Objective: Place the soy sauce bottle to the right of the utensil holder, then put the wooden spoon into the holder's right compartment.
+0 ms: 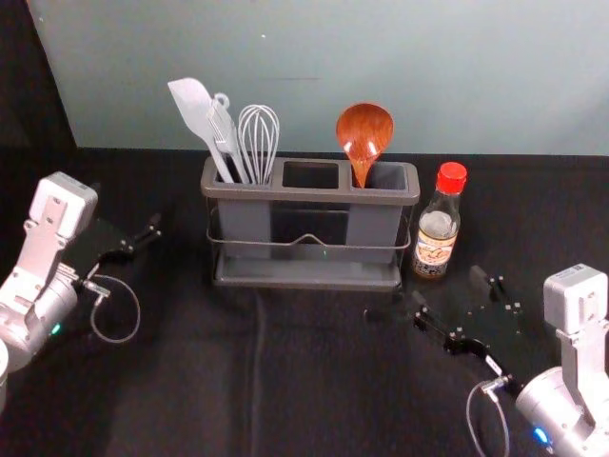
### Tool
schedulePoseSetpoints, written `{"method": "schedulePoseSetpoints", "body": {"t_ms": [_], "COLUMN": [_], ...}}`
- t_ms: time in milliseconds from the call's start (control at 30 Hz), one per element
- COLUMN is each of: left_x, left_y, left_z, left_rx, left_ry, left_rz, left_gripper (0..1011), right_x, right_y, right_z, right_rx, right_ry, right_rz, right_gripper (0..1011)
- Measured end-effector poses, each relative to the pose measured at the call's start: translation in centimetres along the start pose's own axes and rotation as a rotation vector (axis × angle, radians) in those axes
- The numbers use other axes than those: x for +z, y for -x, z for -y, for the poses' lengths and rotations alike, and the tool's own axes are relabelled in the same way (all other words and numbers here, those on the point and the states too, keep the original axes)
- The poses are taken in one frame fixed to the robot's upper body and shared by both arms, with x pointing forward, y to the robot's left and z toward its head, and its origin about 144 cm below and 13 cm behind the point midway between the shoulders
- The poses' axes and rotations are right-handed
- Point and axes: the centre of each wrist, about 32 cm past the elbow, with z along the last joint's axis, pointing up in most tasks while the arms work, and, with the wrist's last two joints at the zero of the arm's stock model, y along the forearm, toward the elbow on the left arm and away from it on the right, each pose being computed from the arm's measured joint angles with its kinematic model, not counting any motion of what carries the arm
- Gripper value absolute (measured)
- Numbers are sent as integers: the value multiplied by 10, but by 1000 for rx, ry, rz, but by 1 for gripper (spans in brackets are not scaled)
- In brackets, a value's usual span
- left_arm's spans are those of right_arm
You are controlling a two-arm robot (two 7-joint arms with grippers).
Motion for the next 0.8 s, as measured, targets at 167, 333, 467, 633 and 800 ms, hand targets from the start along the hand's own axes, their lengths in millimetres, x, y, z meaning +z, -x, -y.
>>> {"method": "schedulePoseSetpoints", "body": {"t_ms": [167, 333, 467, 633, 800], "left_x": [0, 0, 0, 0, 0], "left_y": [0, 0, 0, 0, 0], "left_z": [0, 0, 0, 0, 0], "left_rx": [0, 0, 0, 0, 0], "left_ry": [0, 0, 0, 0, 0], "left_rz": [0, 0, 0, 0, 0], "left_gripper": [1005, 1005, 1005, 1005, 1005], "right_x": [0, 0, 0, 0, 0], "right_y": [0, 0, 0, 0, 0], "right_z": [0, 0, 0, 0, 0], "right_rx": [0, 0, 0, 0, 0], "right_ry": [-1, -1, -1, -1, -1], "right_rz": [0, 0, 0, 0, 0], "right_gripper": [1003, 1003, 1003, 1003, 1003]}}
